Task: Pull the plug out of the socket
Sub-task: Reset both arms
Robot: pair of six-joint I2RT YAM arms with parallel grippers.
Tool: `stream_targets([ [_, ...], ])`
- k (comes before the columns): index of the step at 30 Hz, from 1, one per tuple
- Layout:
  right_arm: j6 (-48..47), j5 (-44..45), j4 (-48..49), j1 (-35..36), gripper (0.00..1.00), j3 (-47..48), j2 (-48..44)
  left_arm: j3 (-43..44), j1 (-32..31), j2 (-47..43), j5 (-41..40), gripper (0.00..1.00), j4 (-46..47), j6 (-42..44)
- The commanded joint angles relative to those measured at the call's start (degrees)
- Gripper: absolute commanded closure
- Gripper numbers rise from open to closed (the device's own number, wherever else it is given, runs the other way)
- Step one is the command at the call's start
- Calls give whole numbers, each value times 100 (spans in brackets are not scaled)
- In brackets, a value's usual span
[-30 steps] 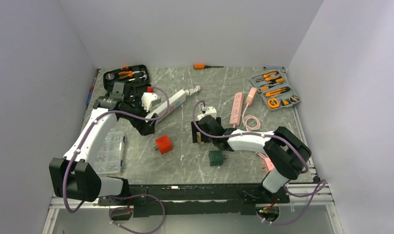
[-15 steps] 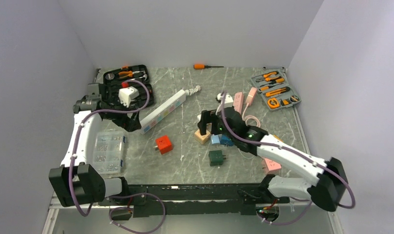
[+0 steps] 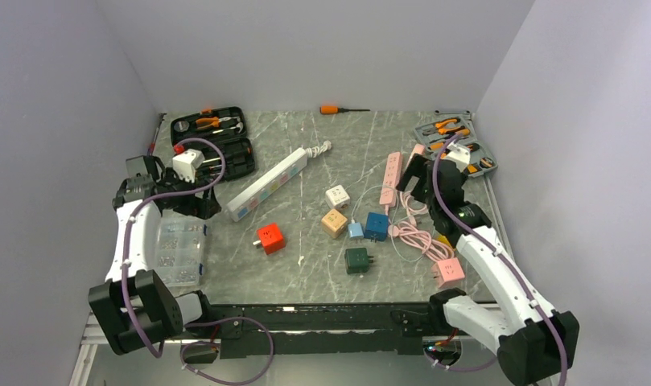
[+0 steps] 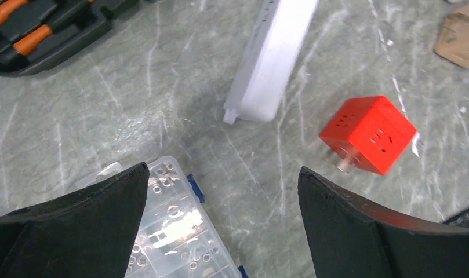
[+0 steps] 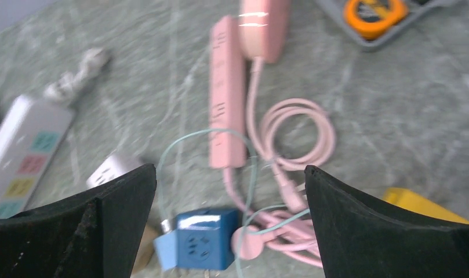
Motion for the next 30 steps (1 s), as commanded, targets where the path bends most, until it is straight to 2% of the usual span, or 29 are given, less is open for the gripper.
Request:
stream_targets([
  [1,71,760,42,-406,0,-119,340,-406,15,-445,-843,1,1537,-1382],
  [3,-132,1130,312,-497,0,-273,520,-590,17,-517,-1136,1,1836,-1900],
  [5,-321,1555,719,-534,0,-524,653,-840,9,-569,-1016,1,2061,-2044],
  [8,-642,2090,1359,-601,0,-856,848,-1509,-33,-871,-989,1,2983,-2317],
  [11,-801,2152,1907,-638,0,-1082,1060,-2165,-166,-1017,-1250,1,4271,-2490],
  [14,-924,2236,2431,-670,0,-1219,1255,-2510,-391,-856,-1714,1,5178,-2394],
  [21,-1559,2606,4744,-729,0,-2076,1324,-2773,-752,60,-2386,1,6588,-2266],
  [24,-1913,2474,6109,-741,0,-2589,1395,-3067,-880,238,-2426,1,7387,-2164],
  [30,-2611,2284,7367,-767,0,-2903,1725,-3390,-927,523,-2159,1,8564,-2406],
])
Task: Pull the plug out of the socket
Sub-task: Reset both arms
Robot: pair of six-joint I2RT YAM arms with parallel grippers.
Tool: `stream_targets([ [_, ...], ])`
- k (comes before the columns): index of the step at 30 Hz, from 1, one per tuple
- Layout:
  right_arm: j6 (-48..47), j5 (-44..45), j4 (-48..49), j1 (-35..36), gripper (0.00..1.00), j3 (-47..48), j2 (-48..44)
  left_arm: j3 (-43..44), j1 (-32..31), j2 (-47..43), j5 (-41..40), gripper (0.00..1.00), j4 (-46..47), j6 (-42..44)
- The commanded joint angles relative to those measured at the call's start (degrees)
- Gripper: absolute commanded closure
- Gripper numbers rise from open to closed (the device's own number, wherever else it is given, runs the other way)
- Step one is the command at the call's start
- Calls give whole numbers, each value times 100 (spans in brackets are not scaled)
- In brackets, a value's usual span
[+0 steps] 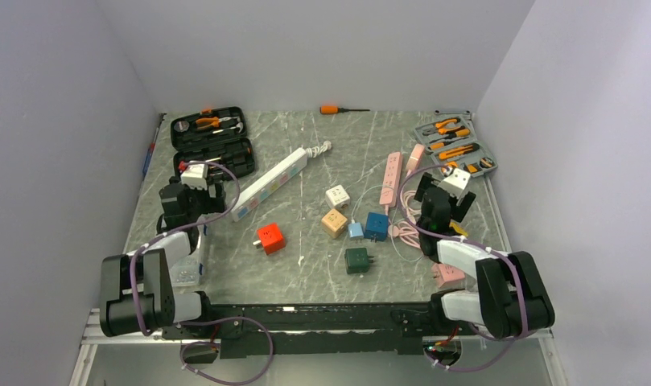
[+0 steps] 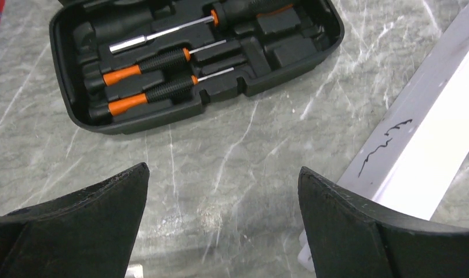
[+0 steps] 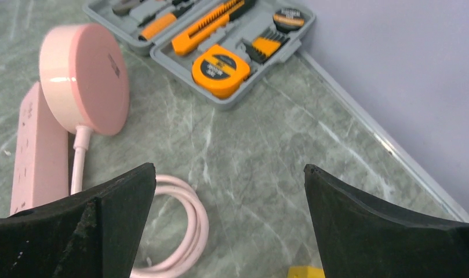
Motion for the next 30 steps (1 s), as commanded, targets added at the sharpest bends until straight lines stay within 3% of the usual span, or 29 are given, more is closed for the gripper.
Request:
stream_targets([
  [1,-705,-98,1891,-36,0,-216,135,-190,-79,160,107,1,1602,-166],
  [4,-731,-125,1925,-85,0,-234,207,-100,-208,165,-204,1,1362,-120],
  [10,-638,-257,2222,-140,0,-589,79,-659,-230,148,-262,1,2379,-96],
  [14,-657,-249,3116,-151,1,-900,578,-866,-360,207,-364,1,2802,31],
  [18,-698,-383,3177,-154,1,-833,777,-1082,-395,372,-273,1,3407,81],
  [21,-911,-563,3527,-152,0,-827,1053,-1037,-411,347,-295,1,3230,113],
  [26,-864,-1053,2636,-277,0,-302,1235,-1008,-422,391,-318,1,3230,83],
  [30,-546,-1800,1391,-760,0,331,1399,-968,-422,405,-322,1,3172,83],
])
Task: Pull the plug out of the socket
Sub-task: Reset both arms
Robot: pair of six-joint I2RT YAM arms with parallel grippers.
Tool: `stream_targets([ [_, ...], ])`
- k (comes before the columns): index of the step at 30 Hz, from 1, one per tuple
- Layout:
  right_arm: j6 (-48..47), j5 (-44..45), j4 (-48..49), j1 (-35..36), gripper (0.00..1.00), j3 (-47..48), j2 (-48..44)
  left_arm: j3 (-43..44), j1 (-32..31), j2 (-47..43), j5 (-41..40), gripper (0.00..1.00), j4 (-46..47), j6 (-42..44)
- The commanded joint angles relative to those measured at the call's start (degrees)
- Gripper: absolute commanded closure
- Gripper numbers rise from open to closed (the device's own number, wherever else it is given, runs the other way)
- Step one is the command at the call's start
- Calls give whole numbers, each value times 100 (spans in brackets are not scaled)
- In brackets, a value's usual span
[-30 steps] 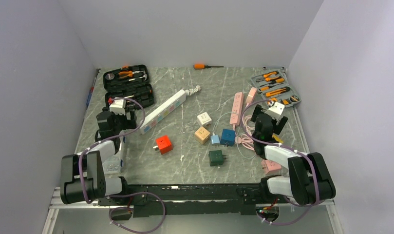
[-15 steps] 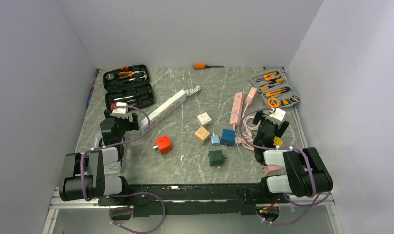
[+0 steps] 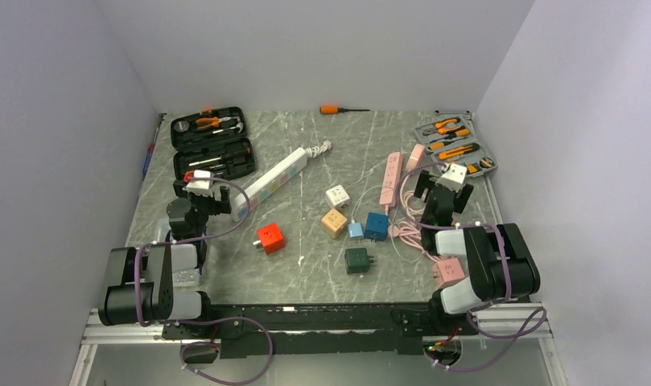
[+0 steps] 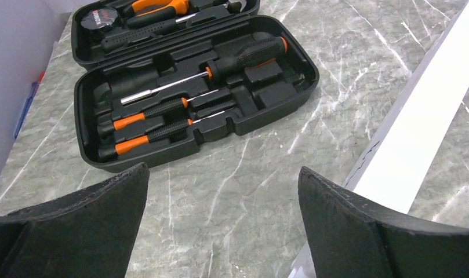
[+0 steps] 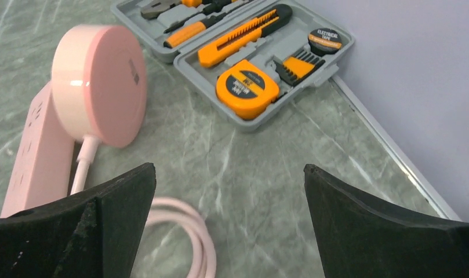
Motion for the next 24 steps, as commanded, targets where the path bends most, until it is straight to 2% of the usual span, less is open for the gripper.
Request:
stream_targets([
  [1,228,-801,-1061,-371,0,731,201,43,-18,44,-40,0,280,39],
  [5,208,-667,-2803,-354,0,2102,923,-26,-19,7,-67,1,354,45],
  [7,176,-639,-3139,-304,0,2346,1130,-32,-19,3,-66,1,383,33],
  [8,80,-673,-2897,-249,0,2141,1008,-39,-19,1,-66,1,385,31],
  [10,33,-848,-1775,-223,0,1189,412,-41,-21,-2,-110,1,396,12],
  [12,256,-948,-22,-377,1,-72,-189,-14,-18,11,-257,1,348,-50],
  [14,292,-845,1806,-454,0,-948,36,-1,-21,7,-285,1,330,-61],
  [15,181,-847,2253,-447,0,-1042,81,1,-18,9,-286,1,326,-53],
  [17,293,-884,1464,-418,0,-825,-68,3,-23,7,-286,1,332,-60],
  [19,163,-882,1264,-427,0,-568,120,-4,-18,7,-290,1,335,-59],
  [20,237,-886,790,-424,0,-367,107,-5,-19,8,-286,1,335,-60],
  [24,281,-992,686,-466,0,-278,110,-6,-26,7,-291,1,335,-60],
])
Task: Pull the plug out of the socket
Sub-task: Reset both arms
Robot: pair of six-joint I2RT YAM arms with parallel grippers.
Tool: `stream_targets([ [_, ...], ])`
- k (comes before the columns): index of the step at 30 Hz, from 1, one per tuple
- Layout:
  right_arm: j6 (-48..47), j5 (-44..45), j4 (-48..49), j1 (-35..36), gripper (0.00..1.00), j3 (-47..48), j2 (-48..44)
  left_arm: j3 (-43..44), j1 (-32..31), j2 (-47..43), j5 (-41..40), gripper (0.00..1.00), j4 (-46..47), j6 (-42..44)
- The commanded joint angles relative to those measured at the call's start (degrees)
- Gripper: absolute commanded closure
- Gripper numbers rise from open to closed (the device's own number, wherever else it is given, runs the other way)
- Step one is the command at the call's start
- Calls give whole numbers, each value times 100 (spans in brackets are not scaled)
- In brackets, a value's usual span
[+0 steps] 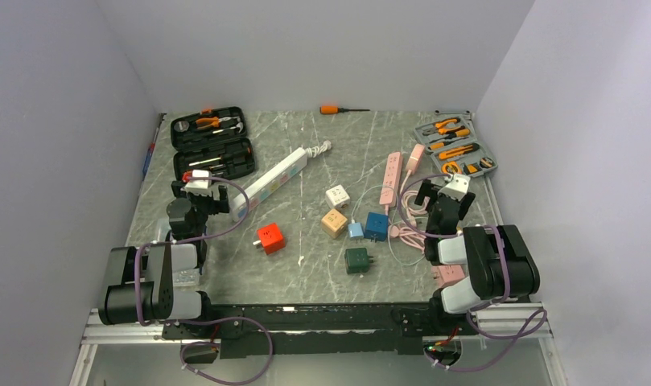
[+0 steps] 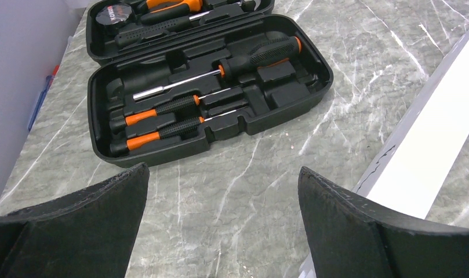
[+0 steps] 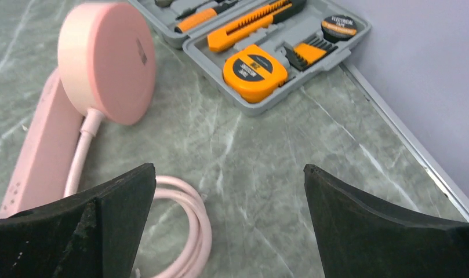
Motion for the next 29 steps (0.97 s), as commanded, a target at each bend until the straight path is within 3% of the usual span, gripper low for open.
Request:
stream_targets([
  [1,149,-148,174,-35,0,197,8,-2,-21,-24,-48,1,304,-49],
  [29,98,-129,335,-36,0,109,-13,32,-88,-24,-179,1,243,-18],
])
